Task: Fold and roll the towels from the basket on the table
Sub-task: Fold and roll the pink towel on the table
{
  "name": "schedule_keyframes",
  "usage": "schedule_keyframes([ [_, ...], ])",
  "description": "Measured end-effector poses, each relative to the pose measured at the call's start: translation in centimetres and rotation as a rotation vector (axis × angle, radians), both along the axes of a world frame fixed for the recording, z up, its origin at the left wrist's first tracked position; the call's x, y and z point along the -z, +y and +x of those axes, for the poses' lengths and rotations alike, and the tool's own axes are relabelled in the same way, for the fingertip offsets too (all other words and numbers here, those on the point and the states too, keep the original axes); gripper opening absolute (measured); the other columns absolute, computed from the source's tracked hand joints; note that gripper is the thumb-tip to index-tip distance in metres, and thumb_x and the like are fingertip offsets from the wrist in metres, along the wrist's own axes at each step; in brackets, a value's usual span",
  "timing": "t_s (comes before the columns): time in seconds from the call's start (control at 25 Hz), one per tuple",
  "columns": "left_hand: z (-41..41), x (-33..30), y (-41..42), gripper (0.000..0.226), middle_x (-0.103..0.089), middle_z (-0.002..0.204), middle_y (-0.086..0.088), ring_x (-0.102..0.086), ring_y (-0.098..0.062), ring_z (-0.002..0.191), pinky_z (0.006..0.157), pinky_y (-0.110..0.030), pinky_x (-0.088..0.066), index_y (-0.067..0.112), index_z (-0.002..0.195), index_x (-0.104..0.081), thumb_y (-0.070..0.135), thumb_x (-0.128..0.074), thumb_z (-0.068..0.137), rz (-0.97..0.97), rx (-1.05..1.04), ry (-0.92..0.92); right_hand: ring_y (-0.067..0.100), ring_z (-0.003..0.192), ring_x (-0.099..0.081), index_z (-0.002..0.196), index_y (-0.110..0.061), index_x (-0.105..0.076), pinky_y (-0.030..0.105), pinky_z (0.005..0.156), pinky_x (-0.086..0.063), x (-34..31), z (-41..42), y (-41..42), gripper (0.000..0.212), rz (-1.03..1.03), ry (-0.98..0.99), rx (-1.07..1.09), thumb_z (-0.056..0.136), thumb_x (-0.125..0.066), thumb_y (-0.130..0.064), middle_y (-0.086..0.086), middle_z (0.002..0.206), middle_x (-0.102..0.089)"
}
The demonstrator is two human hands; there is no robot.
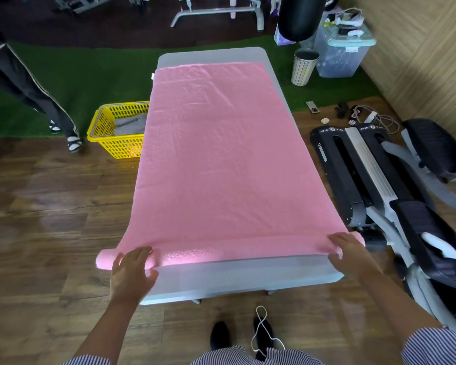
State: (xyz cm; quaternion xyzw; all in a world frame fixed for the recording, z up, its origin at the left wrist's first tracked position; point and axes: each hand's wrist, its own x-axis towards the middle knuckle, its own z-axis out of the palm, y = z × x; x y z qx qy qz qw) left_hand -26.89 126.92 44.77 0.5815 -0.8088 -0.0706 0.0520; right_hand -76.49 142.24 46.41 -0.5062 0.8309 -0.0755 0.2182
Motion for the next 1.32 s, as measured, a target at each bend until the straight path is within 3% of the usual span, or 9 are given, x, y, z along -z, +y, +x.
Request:
schedule_keyframes([
  [0.12, -0.5, -0.7, 0.2, 0.028, -0.073, 0.087, -0.007, -0.070, -0.027, 0.079, 0.086, -0.057, -0.049, 0.007, 0.094, -0.071, 0.021, -0.067, 0.070, -0.057, 0.004, 0.006, 0.030, 0.113, -0.051, 0.118, -0.001, -0.059, 0.038, 0.103, -0.037, 0.0, -0.3, -0.1, 0.042, 0.013, 0.016, -0.018, 0.076, -0.061, 0.002, 0.012, 0.120, -0.059],
  [0.28, 0.0, -1.3, 0.7, 0.042, -0.071, 0.071, -0.002, -0.068, -0.024, 0.066, 0.075, -0.051, -0.049, 0.012, 0.084, -0.073, 0.031, -0.037, 0.074, -0.103, 0.036, -0.038, 0.034, 0.095, -0.061, 0.101, -0.002, -0.069, 0.041, 0.091, -0.045, -0.5, -0.2, -0.4, 0.027, 0.034, 0.122, -0.089, 0.075, -0.064, -0.005, 0.014, 0.100, -0.069],
  [0.44, -0.1, -1.6, -0.2, 0.037, -0.071, 0.093, -0.004, -0.068, -0.026, 0.085, 0.081, -0.052, -0.047, 0.012, 0.093, -0.069, 0.029, -0.041, 0.077, -0.122, -0.006, -0.011, 0.035, 0.098, -0.060, 0.101, -0.004, -0.068, 0.047, 0.090, -0.048, -0.8, -0.5, -0.8, 0.029, -0.074, 0.192, -0.174, 0.072, -0.067, -0.003, 0.012, 0.104, -0.066],
  [0.56, -0.7, -1.0, -0.2, 0.033, -0.073, 0.093, -0.004, -0.069, -0.023, 0.084, 0.085, -0.050, -0.048, 0.012, 0.090, -0.072, 0.028, -0.043, 0.083, -0.155, 0.009, 0.041, 0.036, 0.106, -0.057, 0.110, -0.002, -0.064, 0.048, 0.093, -0.046, -0.1, -0.5, -0.8, 0.032, -0.152, 0.169, -0.093, 0.078, -0.064, 0.002, 0.015, 0.113, -0.063],
  [0.68, -0.6, -0.3, -0.1, 0.026, -0.073, 0.090, -0.004, -0.069, -0.024, 0.082, 0.090, -0.055, -0.048, 0.010, 0.092, -0.071, 0.021, -0.069, 0.068, -0.117, 0.006, 0.039, 0.033, 0.118, -0.048, 0.122, -0.005, -0.058, 0.042, 0.099, -0.041, 0.4, -0.4, -0.4, 0.046, -0.078, 0.113, -0.045, 0.077, -0.062, 0.002, 0.009, 0.125, -0.057],
  [0.84, -0.8, -0.4, 0.1, 0.052, -0.072, 0.094, -0.007, -0.070, -0.026, 0.086, 0.090, -0.061, -0.047, 0.007, 0.097, -0.070, -0.002, -0.087, 0.049, -0.039, 0.022, 0.050, 0.042, 0.088, -0.062, 0.101, 0.003, -0.067, 0.049, 0.078, -0.054, 0.9, -0.8, -0.4, 0.049, -0.111, 0.159, -0.066, 0.056, -0.064, 0.022, 0.019, 0.100, -0.067],
  [1.04, -2.2, -1.0, 0.8, 0.022, -0.073, 0.093, -0.004, -0.071, -0.023, 0.083, 0.088, -0.055, -0.049, 0.012, 0.097, -0.071, 0.015, -0.066, 0.075, -0.066, 0.123, 0.069, 0.039, 0.068, -0.061, 0.082, 0.004, -0.069, 0.043, 0.060, -0.052, 0.5, -1.9, 0.8, 0.027, -0.074, 0.233, -0.013, 0.059, -0.064, 0.019, 0.020, 0.078, -0.067],
  [1.16, -1.5, -1.6, 1.0, 0.039, -0.074, 0.083, -0.001, -0.071, -0.021, 0.073, 0.082, -0.051, -0.051, 0.013, 0.089, -0.074, 0.032, -0.041, 0.080, -0.049, 0.085, 0.029, 0.037, 0.072, -0.059, 0.079, 0.001, -0.069, 0.041, 0.066, -0.052, 0.6, -1.5, 1.0, 0.018, -0.053, 0.238, -0.047, 0.067, -0.060, 0.011, 0.017, 0.077, -0.067],
  [1.32, -0.7, -0.9, 1.2, 0.039, -0.070, 0.102, -0.005, -0.068, -0.026, 0.093, 0.090, -0.057, -0.047, 0.012, 0.104, -0.068, 0.030, -0.044, 0.078, -0.063, 0.017, -0.010, 0.035, 0.092, -0.059, 0.100, -0.001, -0.065, 0.049, 0.082, -0.051, 0.8, -1.5, 0.2, 0.027, -0.182, 0.265, -0.048, 0.073, -0.066, 0.003, 0.013, 0.101, -0.063],
])
